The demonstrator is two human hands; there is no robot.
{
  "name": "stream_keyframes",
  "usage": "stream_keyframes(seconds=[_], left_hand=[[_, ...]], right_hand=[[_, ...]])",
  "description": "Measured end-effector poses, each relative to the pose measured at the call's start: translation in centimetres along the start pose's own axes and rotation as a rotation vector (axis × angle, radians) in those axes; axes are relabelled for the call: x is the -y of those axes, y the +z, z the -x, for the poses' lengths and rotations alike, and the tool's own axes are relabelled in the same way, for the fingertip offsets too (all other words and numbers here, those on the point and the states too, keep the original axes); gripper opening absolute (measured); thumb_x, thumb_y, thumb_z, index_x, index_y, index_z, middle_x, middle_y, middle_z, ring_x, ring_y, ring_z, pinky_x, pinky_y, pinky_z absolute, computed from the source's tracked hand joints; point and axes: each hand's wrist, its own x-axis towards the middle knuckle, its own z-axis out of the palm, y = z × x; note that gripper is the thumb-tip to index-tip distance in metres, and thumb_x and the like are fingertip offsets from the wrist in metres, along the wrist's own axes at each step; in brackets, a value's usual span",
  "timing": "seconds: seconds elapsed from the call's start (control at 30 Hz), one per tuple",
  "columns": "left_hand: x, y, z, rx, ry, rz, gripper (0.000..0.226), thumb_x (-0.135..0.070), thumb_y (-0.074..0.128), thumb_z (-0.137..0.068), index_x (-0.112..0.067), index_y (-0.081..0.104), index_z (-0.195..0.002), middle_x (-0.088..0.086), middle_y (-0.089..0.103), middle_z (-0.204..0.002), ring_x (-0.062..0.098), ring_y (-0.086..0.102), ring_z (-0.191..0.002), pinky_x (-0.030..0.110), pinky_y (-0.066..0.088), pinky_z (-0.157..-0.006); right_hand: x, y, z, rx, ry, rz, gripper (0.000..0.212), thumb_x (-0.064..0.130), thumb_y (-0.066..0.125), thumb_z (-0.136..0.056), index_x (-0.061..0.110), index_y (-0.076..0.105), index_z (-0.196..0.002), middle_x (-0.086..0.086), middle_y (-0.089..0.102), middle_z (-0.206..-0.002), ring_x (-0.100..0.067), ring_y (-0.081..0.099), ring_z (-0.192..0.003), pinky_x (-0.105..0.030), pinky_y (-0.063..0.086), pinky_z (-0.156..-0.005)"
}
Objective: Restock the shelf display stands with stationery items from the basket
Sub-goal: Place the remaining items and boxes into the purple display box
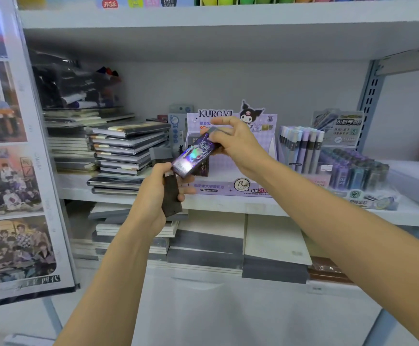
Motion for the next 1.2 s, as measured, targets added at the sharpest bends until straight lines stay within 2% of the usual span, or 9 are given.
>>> stream_keyframes(seconds=[0.1,0.17,0.3,0.4,0.67,0.77,1.0,1.2], left_hand=[[-0.3,-0.2,0.0,-0.022,0.020,0.077,0.031,-0.031,0.037,-0.100,-0.010,0.058,-0.094,0.013,0.072,-0.082,0.020,0.064,-0.057,0.025,0.043,-0.053],[-0.3,-0.1,0.0,-0.047,0.028,0.040,0.032,-0.030,0.037,-0.102,-0.007,0.058,-0.096,0.012,0.073,-0.081,0.020,0.067,-0.059,0.026,0.052,-0.054],[0.3,-0.6,-0.3,-0.065,0.081,-0.015,0.033,-0.028,0.044,-0.103,-0.002,0.062,-0.108,0.015,0.072,-0.095,0.024,0.070,-0.073,0.032,0.061,-0.064],[0.5,-1.3,-0.4,-0.072,0.135,-0.023,0.029,-0.028,0.049,-0.101,-0.005,0.064,-0.106,0.014,0.074,-0.091,0.022,0.072,-0.073,0.033,0.061,-0.066],[0.9,-1.8,-0.9,-0.060,0.167,-0.080,0.030,-0.028,0.051,-0.100,-0.003,0.061,-0.113,0.012,0.074,-0.086,0.021,0.072,-0.071,0.030,0.059,-0.062],[1.0,-1.8,-1.0,-0.050,0.173,-0.081,0.028,-0.028,0.051,-0.100,-0.004,0.063,-0.108,0.014,0.073,-0.087,0.020,0.071,-0.069,0.030,0.059,-0.061],[1.2,-1.6,-1.1,-0.051,0.170,-0.081,0.034,-0.028,0.050,-0.100,0.001,0.060,-0.115,0.015,0.073,-0.087,0.021,0.071,-0.070,0.031,0.060,-0.062],[1.2,-1.6,-1.2,-0.053,0.158,-0.078,0.035,-0.027,0.051,-0.099,0.002,0.059,-0.117,0.016,0.072,-0.090,0.022,0.071,-0.071,0.032,0.061,-0.064]], right_hand=[[0.0,-1.0,-0.6,-0.045,-0.118,0.152,0.029,0.000,0.058,-0.093,0.011,0.050,-0.118,-0.013,0.065,-0.106,-0.013,0.065,-0.082,-0.020,0.055,-0.067],[-0.2,-1.2,-0.8,-0.058,-0.201,0.233,0.030,-0.001,0.059,-0.092,0.005,0.055,-0.121,-0.013,0.066,-0.109,-0.014,0.064,-0.086,-0.018,0.054,-0.067],[-0.6,-0.8,-1.0,-0.097,-0.363,0.383,0.030,-0.001,0.060,-0.090,0.006,0.062,-0.119,-0.007,0.067,-0.110,-0.022,0.065,-0.098,-0.034,0.057,-0.083],[-1.1,-0.7,-0.7,-0.099,-0.425,0.444,0.030,-0.002,0.060,-0.089,0.008,0.063,-0.117,0.003,0.064,-0.107,-0.021,0.064,-0.098,-0.034,0.055,-0.086],[-2.0,-0.8,-1.1,-0.049,-0.458,0.540,0.030,-0.001,0.061,-0.090,0.008,0.064,-0.118,0.005,0.063,-0.104,-0.012,0.061,-0.095,-0.027,0.054,-0.086],[-1.7,-0.9,-1.3,-0.055,-0.467,0.515,0.029,-0.002,0.060,-0.089,0.007,0.064,-0.117,0.007,0.063,-0.101,-0.014,0.062,-0.094,-0.029,0.055,-0.085],[-1.9,-0.5,-1.4,0.032,-0.441,0.611,0.029,0.000,0.061,-0.090,0.005,0.064,-0.119,-0.003,0.066,-0.111,-0.016,0.062,-0.102,-0.029,0.054,-0.090],[-1.2,-0.1,-2.2,0.105,-0.396,0.663,0.029,0.000,0.061,-0.090,0.008,0.065,-0.118,-0.003,0.067,-0.116,-0.017,0.062,-0.107,-0.037,0.051,-0.096]])
